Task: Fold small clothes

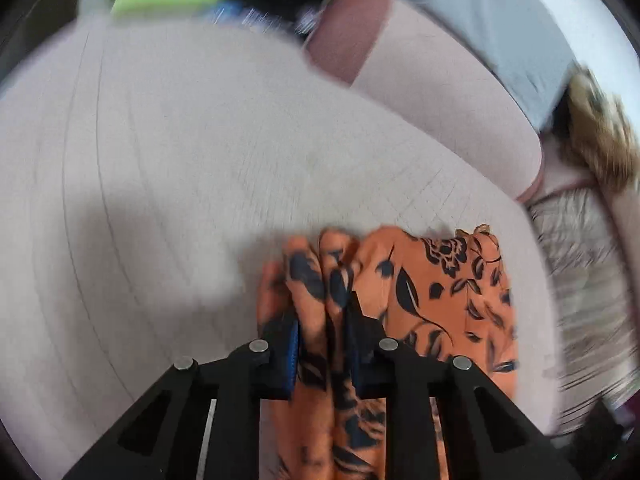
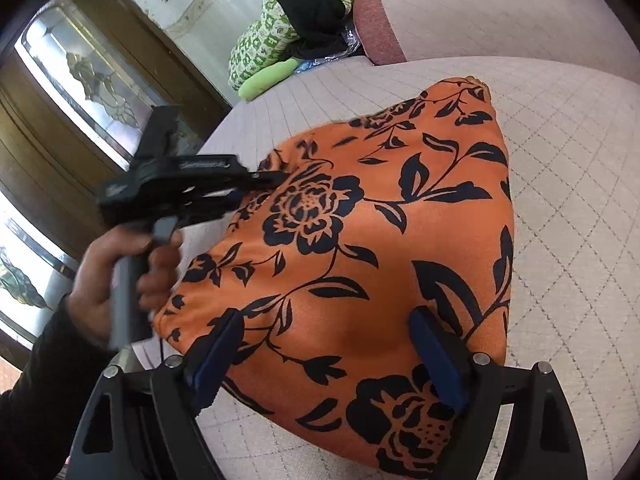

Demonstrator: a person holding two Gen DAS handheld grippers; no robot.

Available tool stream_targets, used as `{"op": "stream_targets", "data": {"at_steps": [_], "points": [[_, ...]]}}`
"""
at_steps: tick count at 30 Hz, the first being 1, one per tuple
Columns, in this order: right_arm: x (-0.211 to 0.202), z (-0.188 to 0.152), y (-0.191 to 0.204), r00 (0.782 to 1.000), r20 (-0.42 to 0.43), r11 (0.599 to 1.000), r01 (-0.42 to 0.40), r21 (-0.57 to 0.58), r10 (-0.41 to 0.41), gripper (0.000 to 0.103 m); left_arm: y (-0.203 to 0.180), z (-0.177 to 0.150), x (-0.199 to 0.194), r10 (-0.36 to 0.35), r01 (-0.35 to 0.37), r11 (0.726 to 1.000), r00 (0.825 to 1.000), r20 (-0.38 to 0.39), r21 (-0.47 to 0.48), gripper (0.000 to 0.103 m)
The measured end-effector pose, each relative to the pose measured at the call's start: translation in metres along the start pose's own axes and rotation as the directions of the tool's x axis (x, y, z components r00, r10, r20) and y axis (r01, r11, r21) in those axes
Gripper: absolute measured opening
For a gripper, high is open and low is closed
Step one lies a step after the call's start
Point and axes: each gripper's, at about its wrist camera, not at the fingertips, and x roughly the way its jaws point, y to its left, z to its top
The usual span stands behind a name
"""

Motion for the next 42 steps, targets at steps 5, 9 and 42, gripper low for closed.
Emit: {"op": "stream_targets", "data": {"at_steps": [5, 9, 42], "points": [[-0.002, -0.005, -0.002, 1.000, -0.003, 1.000, 0.000, -0.014, 0.000, 0.088, 0.015, -0.004, 0.003, -0.010, 0.009, 0.997, 1.000, -0.015, -0.078, 0.036], [-0.002, -0.004, -0.001, 1.000, 0.006, 1.000, -0.013, -0.001, 0.013, 0.089, 0.002, -0.020, -0.039, 0.014, -0.012, 1.000, 0.998, 0.066, -0.026, 0.046], [-0.089, -0.076, -0.035, 0.997, 0.077, 0.970, -0.043, 0.240, 0.025, 0.089, -0.019, -0.146, -0.118, 0.174, -0.171, 0.985, 0.980, 0.101, -0.038, 0.074]]}}
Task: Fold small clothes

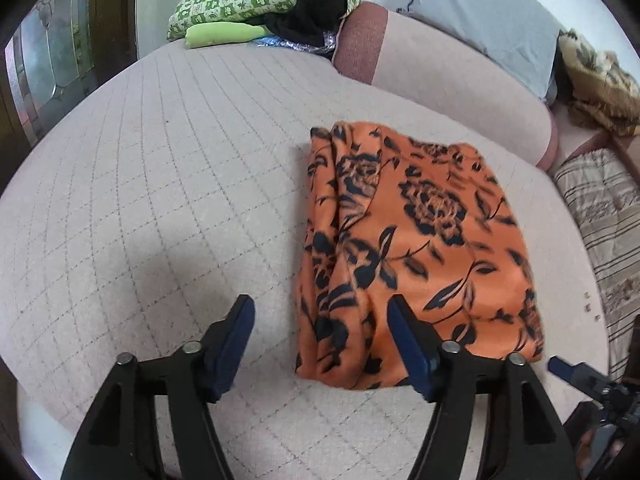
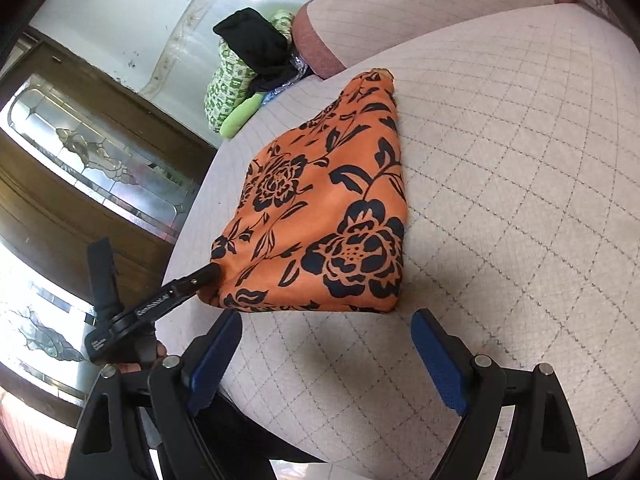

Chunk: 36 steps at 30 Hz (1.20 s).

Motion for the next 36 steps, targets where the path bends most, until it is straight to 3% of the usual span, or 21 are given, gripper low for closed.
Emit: {"op": "stream_targets", "data": {"at_steps": [5, 8, 12, 17, 19, 22, 23, 24, 25, 26, 28, 31, 33, 34, 36], "points": [[0.001, 0.020, -0.014, 1.000, 0.016, 0.998, -0.014, 0.056, 0.013, 0.089, 0.015, 0.020, 0.002, -0.135, 0.138, 0.985, 0.990, 0.033, -0.103, 0.083], [0.004, 0.044, -0.022, 0.999, 0.024, 0.996, -0.042, 0.072, 0.040, 0.089, 0.028, 0.032, 0.019, -0.200, 0.198, 0.970, 0.980, 0.003, -0.142, 0.085], [0.026, 0.077, -0.040, 0.999, 0.000, 0.990, -0.054, 0.128, 0.054, 0.089, 0.034, 0.041, 0.048, -0.192, 0.182, 0.972, 0.980, -0.060, -0.146, 0.085], [0.059, 0.109, -0.051, 0.996, -0.036, 0.981, -0.075, 0.181, 0.083, 0.089, 0.023, 0.041, 0.058, -0.153, 0.149, 0.986, 0.987, -0.058, -0.076, 0.085], [0.072, 0.117, -0.052, 0.992, -0.052, 0.975, -0.103, 0.195, 0.115, 0.089, 0.017, 0.037, 0.068, -0.102, 0.100, 0.994, 0.992, -0.079, -0.035, 0.085], [0.100, 0.131, -0.065, 0.988, -0.077, 0.956, -0.111, 0.271, 0.136, 0.089, 0.019, 0.034, 0.075, -0.113, 0.110, 0.993, 0.990, -0.078, -0.047, 0.085], [0.106, 0.132, -0.067, 0.986, -0.084, 0.952, -0.114, 0.283, 0.143, 0.086, 0.020, 0.035, 0.075, -0.117, 0.114, 0.992, 0.990, -0.078, -0.048, 0.085], [0.111, 0.134, -0.065, 0.980, -0.089, 0.946, -0.148, 0.287, 0.180, 0.062, 0.022, 0.034, 0.074, -0.115, 0.112, 0.993, 0.990, -0.078, -0.046, 0.085], [0.116, 0.135, -0.060, 0.971, -0.117, 0.945, -0.169, 0.280, 0.209, 0.048, 0.022, 0.034, 0.075, -0.113, 0.110, 0.993, 0.991, -0.077, -0.039, 0.085], [0.113, 0.136, -0.047, 0.982, -0.130, 0.973, -0.108, 0.206, 0.137, 0.040, 0.021, 0.033, 0.076, -0.111, 0.109, 0.994, 0.991, -0.074, -0.029, 0.086], [0.107, 0.136, -0.030, 0.991, -0.120, 0.992, -0.051, 0.111, 0.064, 0.037, 0.021, 0.032, 0.075, -0.112, 0.111, 0.994, 0.992, -0.064, -0.021, 0.086], [0.113, 0.129, -0.027, 0.993, -0.116, 0.997, 0.041, 0.068, -0.033, 0.043, 0.019, 0.036, 0.067, -0.114, 0.113, 0.993, 0.992, -0.057, -0.022, 0.085], [0.109, 0.128, -0.032, 0.994, -0.108, 0.992, 0.027, 0.121, -0.014, 0.066, 0.015, 0.039, 0.053, -0.109, 0.109, 0.994, 0.994, -0.001, 0.006, 0.085], [0.102, 0.127, -0.029, 0.996, -0.087, 0.993, -0.018, 0.118, 0.028, 0.068, 0.012, 0.041, 0.050, -0.102, 0.102, 0.995, 0.995, 0.013, 0.019, 0.085], [0.091, 0.128, -0.021, 0.998, -0.050, 0.996, -0.040, 0.082, 0.044, 0.081, 0.011, 0.043, 0.053, -0.102, 0.102, 0.995, 0.995, -0.001, 0.019, 0.085]]}}
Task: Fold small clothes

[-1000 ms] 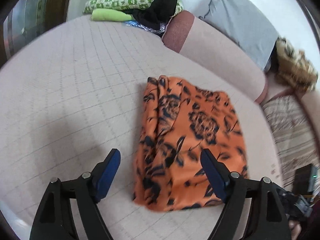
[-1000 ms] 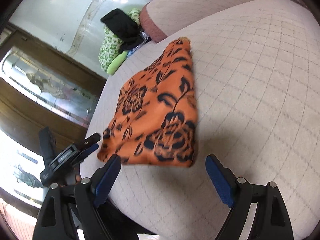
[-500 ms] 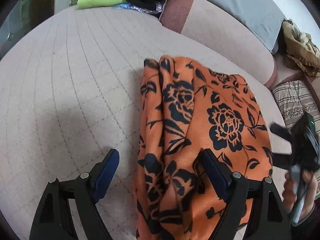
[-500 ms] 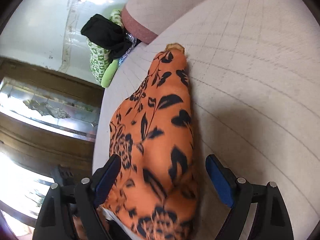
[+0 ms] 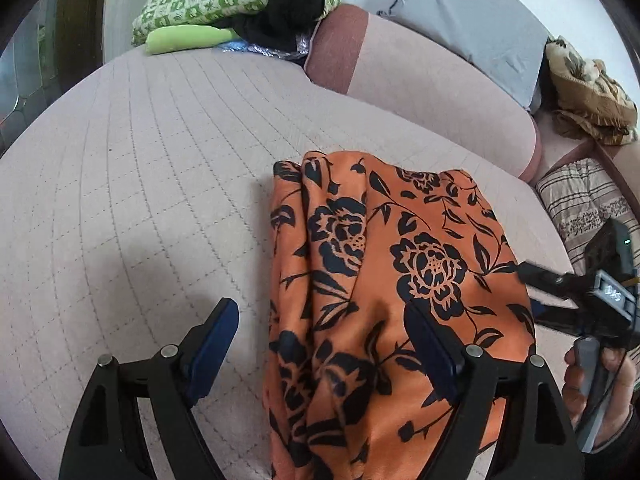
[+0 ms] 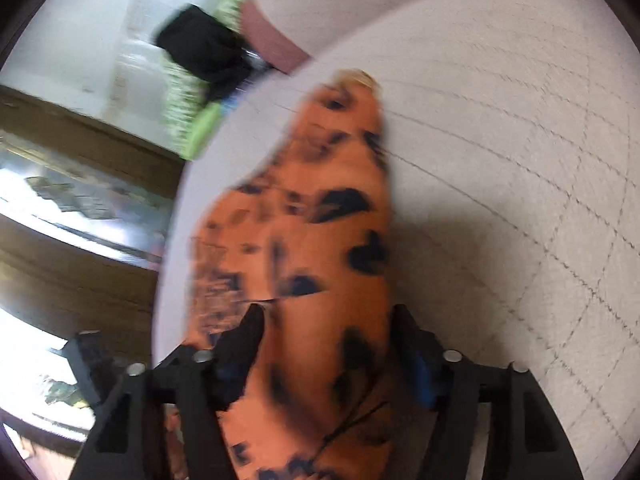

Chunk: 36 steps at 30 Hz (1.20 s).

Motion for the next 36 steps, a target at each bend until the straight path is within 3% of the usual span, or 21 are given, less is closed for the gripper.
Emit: {"op": "stream_targets", "data": {"at_steps": [2, 7, 8, 9, 12, 16, 17, 18, 20, 23, 25, 26, 29, 32, 34, 36], "points": [[-0.002, 0.005, 0.002, 1.000, 0.022, 1.000, 0.008, -0.007, -0.008, 0.083, 0.000, -0.001, 0.009, 0.011, -0.011, 1.000, 1.000, -0.026, -0.013, 0.085], [0.012, 0.033, -0.020, 1.000, 0.010, 0.992, -0.023, 0.123, 0.022, 0.083, 0.003, -0.009, 0.022, 0.018, -0.019, 0.999, 0.998, -0.057, -0.026, 0.086], [0.019, 0.037, -0.022, 1.000, -0.015, 0.992, -0.021, 0.121, 0.023, 0.073, 0.003, -0.010, 0.022, 0.019, -0.020, 1.000, 0.998, -0.056, -0.023, 0.086], [0.025, 0.042, -0.021, 0.999, -0.037, 0.995, -0.020, 0.100, 0.024, 0.032, 0.002, -0.010, 0.022, 0.021, -0.022, 1.000, 0.998, -0.054, -0.019, 0.086], [0.026, 0.046, 0.003, 0.997, -0.044, 0.998, 0.061, -0.021, -0.062, 0.031, 0.002, -0.011, 0.025, 0.012, -0.013, 1.000, 0.999, -0.049, -0.025, 0.087], [0.025, 0.035, 0.018, 0.986, 0.016, 0.981, 0.165, -0.107, -0.164, 0.036, 0.006, -0.013, 0.020, 0.009, -0.010, 1.000, 0.999, -0.039, -0.016, 0.087], [0.026, 0.033, 0.012, 0.987, 0.007, 0.984, 0.161, -0.075, -0.161, 0.048, 0.007, -0.013, 0.019, 0.005, -0.005, 1.000, 0.999, -0.039, -0.018, 0.087], [0.026, 0.031, 0.008, 0.990, -0.003, 0.989, 0.142, -0.047, -0.142, 0.070, 0.008, -0.013, 0.020, 0.001, -0.002, 1.000, 0.999, -0.038, -0.021, 0.087], [0.016, 0.020, 0.009, 0.995, 0.007, 0.995, 0.100, -0.028, -0.099, 0.081, 0.008, -0.013, 0.020, -0.001, 0.000, 1.000, 0.999, -0.036, -0.024, 0.087], [0.001, 0.000, 0.007, 0.998, 0.014, 0.998, 0.059, 0.000, -0.059, 0.081, 0.008, -0.014, 0.020, 0.006, -0.007, 1.000, 1.000, -0.029, -0.017, 0.087], [0.009, -0.010, 0.007, 0.997, -0.033, 0.998, 0.064, 0.000, -0.064, 0.077, 0.008, -0.014, 0.020, 0.006, -0.007, 1.000, 1.000, -0.027, -0.020, 0.087], [0.020, -0.016, 0.012, 0.993, -0.079, 0.996, 0.079, -0.046, -0.083, 0.051, 0.007, -0.014, 0.020, 0.006, -0.007, 1.000, 1.000, -0.029, -0.017, 0.087], [0.021, -0.020, 0.027, 0.986, -0.060, 0.980, 0.146, -0.135, -0.155, 0.043, 0.008, -0.013, 0.019, 0.003, -0.004, 1.000, 1.000, -0.027, -0.027, 0.087], [0.018, -0.021, 0.031, 0.986, -0.043, 0.977, 0.155, -0.143, -0.163, 0.047, 0.011, -0.008, 0.005, -0.001, 0.001, 0.999, 1.000, 0.006, -0.037, 0.086], [0.013, -0.020, 0.024, 0.990, -0.039, 0.986, 0.132, -0.106, -0.137, 0.062, 0.018, -0.003, -0.009, -0.023, 0.026, 0.997, 0.998, 0.055, -0.067, 0.086], [0.001, -0.018, 0.017, 0.994, 0.025, 0.992, 0.111, -0.063, -0.110, 0.073, 0.027, 0.003, -0.010, -0.039, 0.044, 0.994, 0.997, 0.060, -0.096, 0.086]]}}
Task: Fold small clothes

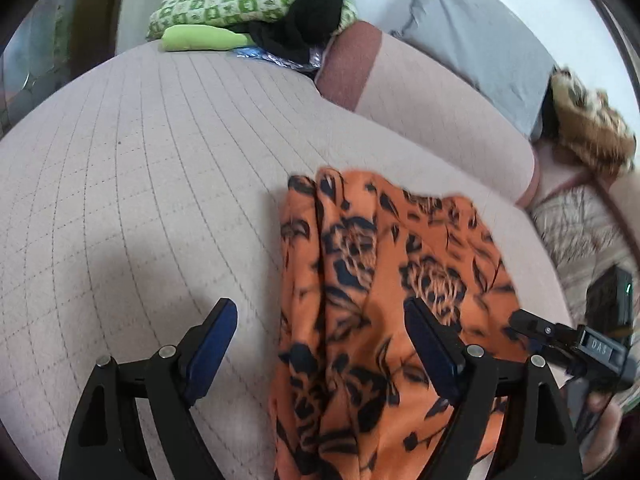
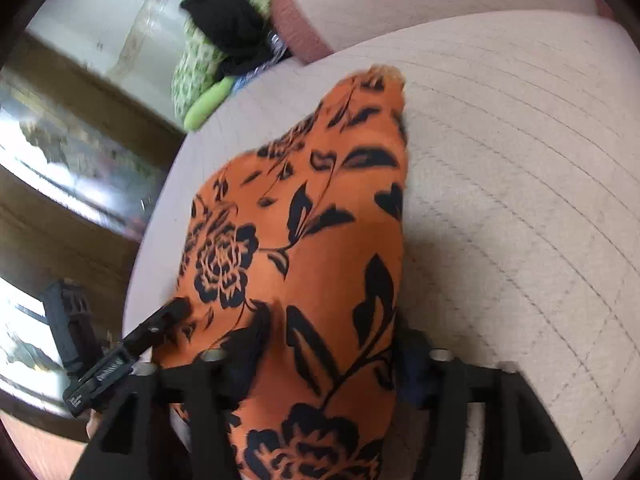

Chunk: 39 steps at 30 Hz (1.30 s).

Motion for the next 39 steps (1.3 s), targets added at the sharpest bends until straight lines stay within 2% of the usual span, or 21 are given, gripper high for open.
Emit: {"op": "stream_targets", "data": {"at_steps": [1, 2, 3, 5, 6, 7, 8, 9, 11, 14, 16, 20, 25, 29, 31, 32, 33, 34, 36, 37, 39], "points": [[-0.005, 0.002, -0.005, 0.999, 0.033, 1.000, -0.006, 0.018, 0.006, 0.076, 0.004, 0.002, 0.008, 0.008, -0.008, 1.000, 0.999, -0.035, -0.004, 0.086], [-0.004, 0.005, -0.007, 0.999, 0.039, 0.999, -0.013, 0.037, 0.012, 0.080, 0.008, 0.001, 0.022, 0.000, -0.001, 1.000, 0.995, -0.097, -0.002, 0.086], [0.000, 0.008, -0.009, 0.999, 0.030, 0.998, -0.025, 0.053, 0.024, 0.080, 0.010, -0.001, 0.034, -0.011, 0.010, 1.000, 0.990, -0.142, -0.009, 0.087], [0.019, 0.013, -0.008, 0.998, -0.032, 0.997, -0.051, 0.051, 0.052, 0.080, 0.009, -0.002, 0.035, -0.005, 0.007, 1.000, 0.992, -0.125, 0.009, 0.086], [0.029, 0.013, -0.004, 0.996, -0.075, 0.998, -0.044, 0.035, 0.047, 0.070, 0.007, -0.002, 0.034, -0.008, 0.011, 1.000, 0.992, -0.128, 0.020, 0.068], [0.040, 0.012, 0.001, 0.992, -0.118, 0.999, -0.036, 0.004, 0.036, 0.056, 0.006, -0.002, 0.034, -0.056, 0.060, 0.998, 0.988, -0.142, 0.024, 0.053], [0.041, 0.012, 0.005, 0.994, -0.107, 1.000, -0.012, -0.025, 0.010, 0.051, 0.006, -0.002, 0.034, -0.097, 0.099, 0.995, 0.983, -0.154, 0.004, 0.043], [0.041, 0.012, 0.010, 0.995, -0.100, 0.999, -0.004, -0.045, -0.001, 0.043, 0.005, -0.001, 0.032, -0.090, 0.092, 0.996, 0.985, -0.147, 0.011, 0.037], [0.033, 0.012, 0.018, 0.996, -0.085, 0.996, -0.006, -0.087, -0.001, 0.035, 0.000, 0.000, 0.025, -0.081, 0.086, 0.996, 0.988, -0.129, 0.035, 0.031], [0.015, 0.014, 0.029, 0.998, -0.067, 0.989, -0.008, -0.147, -0.002, 0.033, -0.016, 0.006, 0.008, -0.077, 0.083, 0.995, 0.993, -0.093, 0.056, 0.026], [-0.003, 0.015, 0.033, 0.999, -0.031, 0.983, 0.010, -0.186, -0.016, 0.033, -0.038, 0.012, -0.007, -0.075, 0.080, 0.991, 0.996, -0.055, 0.109, 0.026], [-0.057, 0.033, 0.027, 0.998, 0.067, 0.976, 0.008, -0.216, 0.006, 0.033, -0.073, 0.021, -0.031, -0.115, 0.110, 0.979, 0.993, 0.019, 0.170, 0.026], [-0.103, 0.053, -0.008, 0.988, 0.152, 0.982, -0.004, -0.188, 0.033, 0.033, -0.116, 0.026, -0.029, -0.113, 0.097, 0.961, 0.992, 0.048, 0.257, 0.026], [-0.104, 0.058, -0.058, 0.985, 0.162, 0.989, -0.033, -0.141, 0.056, 0.033, -0.115, 0.015, -0.006, -0.076, 0.069, 0.960, 0.997, 0.014, 0.272, 0.027], [-0.086, 0.058, -0.082, 0.990, 0.134, 0.994, -0.028, -0.103, 0.042, 0.034, -0.106, 0.012, 0.022, -0.025, 0.040, 0.963, 0.998, -0.058, 0.266, 0.032], [-0.073, 0.059, -0.091, 0.993, 0.112, 0.997, -0.012, -0.072, 0.020, 0.038, -0.101, 0.005, 0.038, 0.013, 0.016, 0.964, 0.994, -0.105, 0.267, 0.032], [-0.064, 0.055, -0.103, 0.996, 0.082, 0.999, 0.028, -0.034, -0.025, 0.038, -0.095, -0.002, 0.047, 0.055, -0.016, 0.961, 0.989, -0.136, 0.276, 0.038], [-0.059, 0.050, -0.111, 0.996, 0.049, 0.997, 0.074, -0.004, -0.074, 0.039, -0.085, -0.006, 0.045, 0.042, -0.007, 0.962, 0.991, -0.125, 0.272, 0.042], [-0.067, 0.043, -0.114, 0.995, 0.065, 0.997, 0.069, 0.025, -0.070, 0.059, -0.071, -0.006, 0.030, 0.056, -0.031, 0.964, 0.994, -0.088, 0.263, 0.061], [-0.077, 0.041, -0.109, 0.992, 0.086, 0.996, 0.088, 0.022, -0.089, 0.063, -0.066, -0.006, 0.020, 0.060, -0.039, 0.964, 0.995, -0.073, 0.261, 0.061], [-0.095, 0.043, -0.094, 0.983, 0.134, 0.992, 0.125, -0.007, -0.123, 0.063, -0.056, -0.005, -0.002, 0.052, -0.041, 0.961, 0.998, -0.034, 0.273, 0.061]]}}
